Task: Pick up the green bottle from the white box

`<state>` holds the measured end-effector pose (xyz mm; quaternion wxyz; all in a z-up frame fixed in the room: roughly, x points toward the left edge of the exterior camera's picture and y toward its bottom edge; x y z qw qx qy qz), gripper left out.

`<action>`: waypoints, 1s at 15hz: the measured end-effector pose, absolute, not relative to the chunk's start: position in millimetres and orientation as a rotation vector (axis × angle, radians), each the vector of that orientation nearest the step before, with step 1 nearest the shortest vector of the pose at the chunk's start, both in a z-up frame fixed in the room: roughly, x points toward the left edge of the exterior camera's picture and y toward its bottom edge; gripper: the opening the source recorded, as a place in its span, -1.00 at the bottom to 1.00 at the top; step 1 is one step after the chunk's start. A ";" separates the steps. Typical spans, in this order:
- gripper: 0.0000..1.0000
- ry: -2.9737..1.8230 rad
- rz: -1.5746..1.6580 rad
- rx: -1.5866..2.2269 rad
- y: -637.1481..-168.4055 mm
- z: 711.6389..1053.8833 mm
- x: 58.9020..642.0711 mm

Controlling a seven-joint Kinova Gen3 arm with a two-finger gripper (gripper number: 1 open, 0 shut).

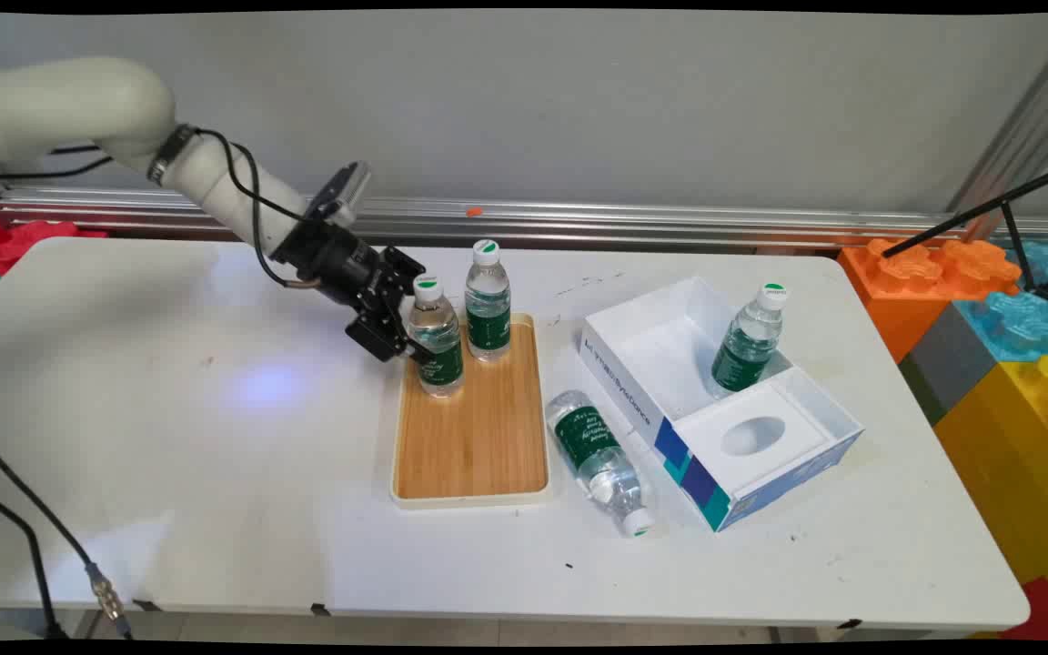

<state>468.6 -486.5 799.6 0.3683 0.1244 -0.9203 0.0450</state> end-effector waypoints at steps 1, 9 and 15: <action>1.00 -2.366 0.120 0.328 -485.0 805.7 469.7; 1.00 -2.397 0.171 0.536 -467.6 871.5 439.4; 1.00 -2.416 0.248 0.704 -457.1 915.2 355.4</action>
